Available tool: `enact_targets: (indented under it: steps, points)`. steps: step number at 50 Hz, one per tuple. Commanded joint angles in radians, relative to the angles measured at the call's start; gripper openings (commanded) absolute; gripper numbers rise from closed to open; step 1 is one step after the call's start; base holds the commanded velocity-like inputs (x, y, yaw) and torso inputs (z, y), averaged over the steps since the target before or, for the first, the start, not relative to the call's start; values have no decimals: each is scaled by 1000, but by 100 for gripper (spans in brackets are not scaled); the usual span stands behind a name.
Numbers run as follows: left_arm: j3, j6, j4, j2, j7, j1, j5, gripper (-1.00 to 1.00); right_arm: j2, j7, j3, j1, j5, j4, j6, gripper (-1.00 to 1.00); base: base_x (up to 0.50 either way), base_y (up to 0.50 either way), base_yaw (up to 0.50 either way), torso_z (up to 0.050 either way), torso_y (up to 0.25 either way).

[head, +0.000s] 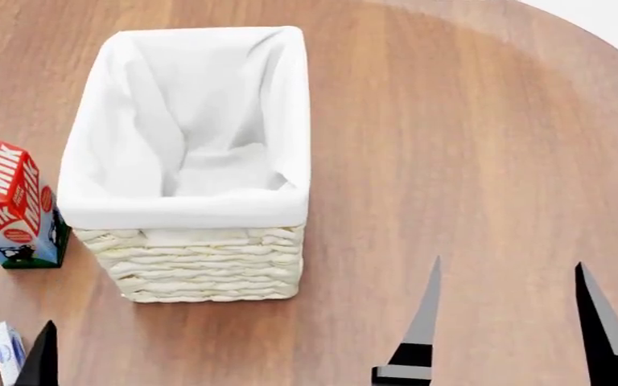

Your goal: Pick up the tomato sauce, and put it in the basket.

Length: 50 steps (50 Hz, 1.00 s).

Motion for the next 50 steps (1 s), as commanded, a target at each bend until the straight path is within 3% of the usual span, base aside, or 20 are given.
enact_targets:
  steps: [1,6,21,28,36,37,50]
  points:
    - [-80,-29,16,-42,0,52,-18,100,-15,-32,13,0,-15,-2,0,100,0,0,0,0,0]
    - [-64,-155,23,-99,-42,36,-30,100,-13,-30,13,-2,-12,-2,-3,100,0,0,0,0,0]
    - [-10,-273,32,-226,-32,-39,-14,100,-8,-26,6,-1,-7,8,-7,100,0,0,0,0,0]
    - [15,-306,24,-247,-19,-54,-28,100,-4,-23,7,-1,-3,8,-8,100,0,0,0,0,0]
    - [-9,-359,8,-251,4,-64,-116,100,0,-19,7,-2,0,6,-8,100,0,0,0,0,0]
    - [-41,-381,0,-239,14,-66,-182,100,0,-19,5,-2,0,6,-8,100,0,0,0,0,0]
    - [-8,-426,-11,-264,26,-75,-210,100,5,-11,3,-2,5,3,-6,100,0,0,0,0,0]
